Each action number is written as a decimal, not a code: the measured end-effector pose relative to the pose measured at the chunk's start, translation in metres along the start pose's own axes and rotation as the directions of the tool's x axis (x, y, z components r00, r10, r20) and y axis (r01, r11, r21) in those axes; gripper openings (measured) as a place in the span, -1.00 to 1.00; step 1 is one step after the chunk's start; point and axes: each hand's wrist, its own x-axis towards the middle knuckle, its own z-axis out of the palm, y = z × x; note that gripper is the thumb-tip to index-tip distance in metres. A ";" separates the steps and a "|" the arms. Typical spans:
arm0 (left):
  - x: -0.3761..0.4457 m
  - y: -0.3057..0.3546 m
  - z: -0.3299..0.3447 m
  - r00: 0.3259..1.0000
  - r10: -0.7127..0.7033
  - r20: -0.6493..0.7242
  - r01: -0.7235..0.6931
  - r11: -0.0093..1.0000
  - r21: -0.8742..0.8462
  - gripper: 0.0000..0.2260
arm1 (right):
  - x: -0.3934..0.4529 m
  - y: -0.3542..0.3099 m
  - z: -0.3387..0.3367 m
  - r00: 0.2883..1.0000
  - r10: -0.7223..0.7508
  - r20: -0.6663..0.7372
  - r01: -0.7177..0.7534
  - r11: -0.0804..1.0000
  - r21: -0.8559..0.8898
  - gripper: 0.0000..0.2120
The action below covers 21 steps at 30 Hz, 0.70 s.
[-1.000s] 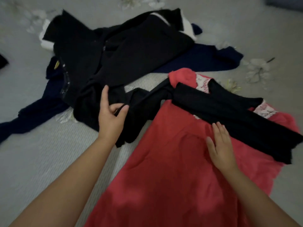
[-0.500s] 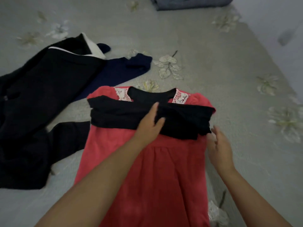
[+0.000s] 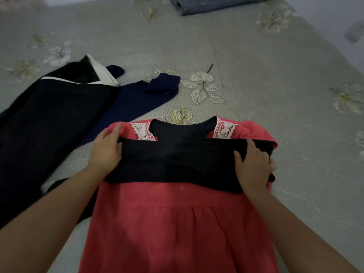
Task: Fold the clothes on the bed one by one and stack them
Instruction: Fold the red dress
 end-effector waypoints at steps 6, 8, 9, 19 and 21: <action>0.030 0.015 -0.018 0.983 0.177 -0.040 -0.181 0.976 -0.120 -0.57 | 0.010 0.007 -0.031 0.999 -0.049 -0.024 0.054 0.958 0.282 -0.49; 0.042 0.015 -0.017 0.954 0.293 0.061 -0.297 0.953 0.066 -0.56 | 0.020 0.015 -0.037 0.999 -0.038 -0.018 0.041 0.977 0.211 -0.49; 0.041 0.016 -0.012 0.935 0.338 0.108 -0.352 0.918 0.181 -0.57 | 0.024 0.018 -0.036 1.000 -0.026 -0.005 0.026 0.986 0.163 -0.48; -0.005 0.014 0.022 0.972 0.215 -0.099 -0.193 0.961 0.199 -0.54 | -0.003 0.019 -0.018 0.998 -0.053 -0.017 0.056 0.964 0.259 -0.46; -0.027 0.010 0.028 0.985 0.153 -0.076 -0.137 0.974 0.179 -0.51 | -0.011 0.021 -0.020 0.987 -0.137 -0.086 0.152 0.969 0.193 -0.53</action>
